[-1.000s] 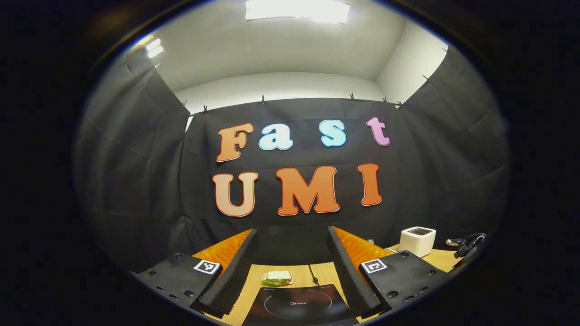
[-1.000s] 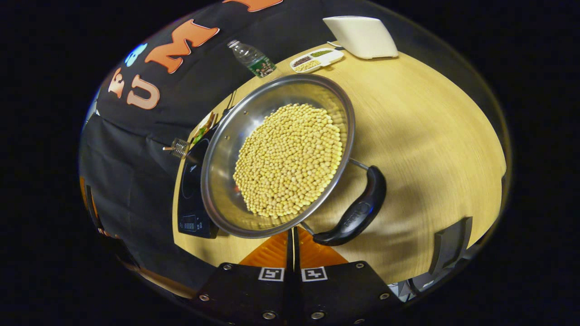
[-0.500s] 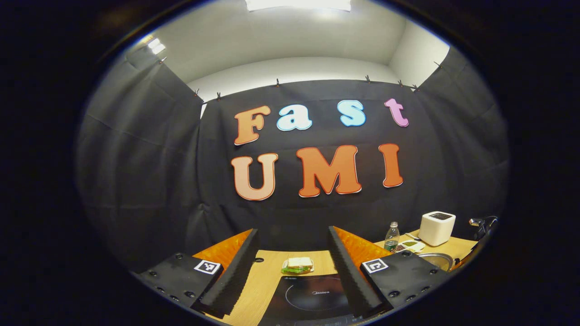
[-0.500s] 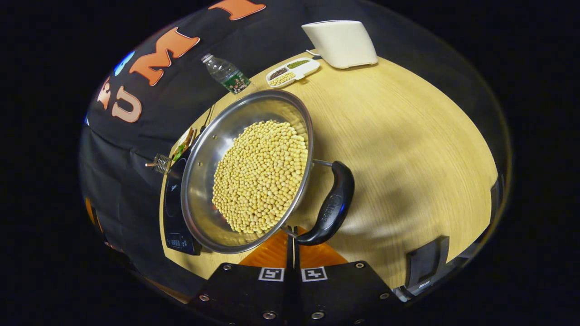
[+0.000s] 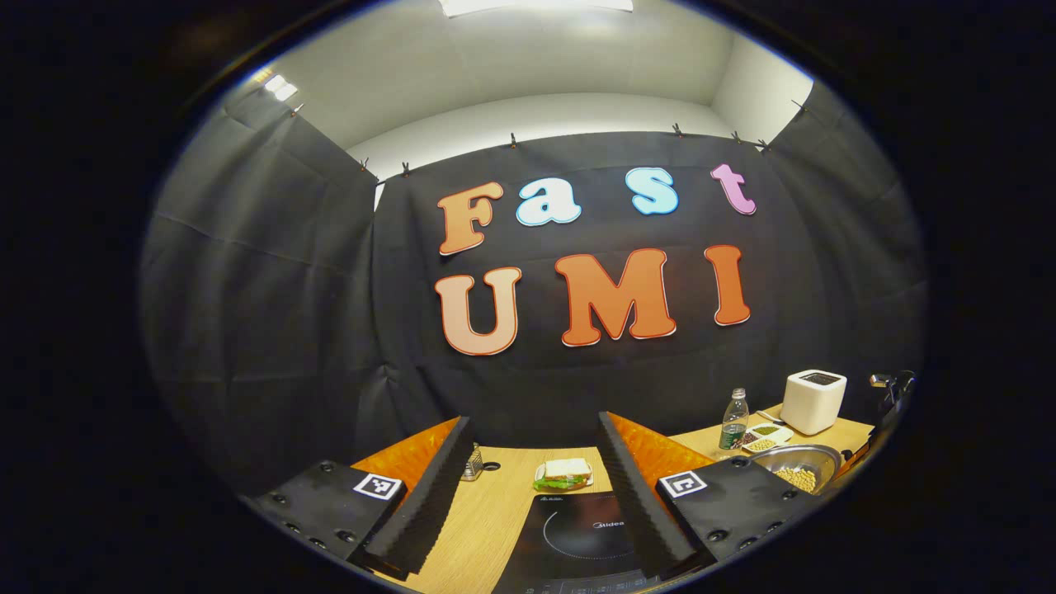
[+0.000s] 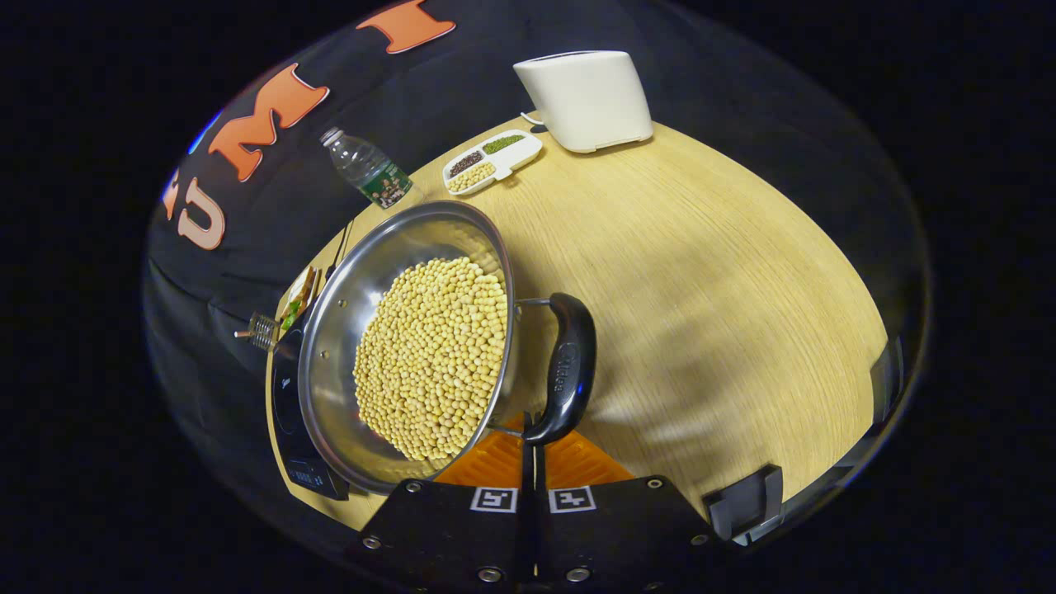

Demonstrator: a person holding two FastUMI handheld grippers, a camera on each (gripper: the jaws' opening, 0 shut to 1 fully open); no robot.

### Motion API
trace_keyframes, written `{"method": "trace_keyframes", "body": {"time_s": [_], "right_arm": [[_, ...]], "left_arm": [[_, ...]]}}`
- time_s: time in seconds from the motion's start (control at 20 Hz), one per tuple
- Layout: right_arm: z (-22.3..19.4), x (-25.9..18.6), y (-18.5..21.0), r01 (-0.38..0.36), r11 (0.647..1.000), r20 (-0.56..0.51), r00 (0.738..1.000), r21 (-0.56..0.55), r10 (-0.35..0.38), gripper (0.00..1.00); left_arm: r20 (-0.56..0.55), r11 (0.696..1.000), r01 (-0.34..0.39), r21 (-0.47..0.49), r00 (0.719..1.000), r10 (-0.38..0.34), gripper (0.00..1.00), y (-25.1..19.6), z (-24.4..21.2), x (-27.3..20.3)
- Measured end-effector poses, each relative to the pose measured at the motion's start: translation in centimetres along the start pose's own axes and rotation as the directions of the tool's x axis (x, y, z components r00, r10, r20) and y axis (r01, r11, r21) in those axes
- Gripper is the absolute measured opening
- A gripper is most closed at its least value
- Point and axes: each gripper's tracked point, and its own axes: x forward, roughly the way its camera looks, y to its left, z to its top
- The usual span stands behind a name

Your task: First push the handle of the pot to place it horizontally, then grasp the pot with both hands and set it on the induction cooktop.

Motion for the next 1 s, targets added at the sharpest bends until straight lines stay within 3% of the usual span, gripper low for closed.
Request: {"method": "trace_keyframes", "body": {"time_s": [0.7, 0.75, 1.0], "right_arm": [[4.2, 2.4, -0.9, 0.024, 0.994, 0.033, 0.999, 0.106, -0.028, 0.0], [4.7, 2.4, -1.0, 0.031, 0.994, 0.036, 0.999, 0.105, -0.035, 0.0], [7.4, 3.1, -0.8, 0.045, 0.991, 0.06, 0.997, 0.128, -0.053, 0.0]], "left_arm": [[-0.037, 1.0, 0.006, 0.012, 0.999, -0.006, 1.0, 0.4, -0.8, -0.1], [-0.04, 1.0, 0.0, 0.013, 0.999, 0.001, 0.96, 0.6, -0.9, 0.0], [-0.044, 1.0, -0.007, 0.011, 0.999, 0.007, 0.99, 1.0, -1.0, -0.2]]}}
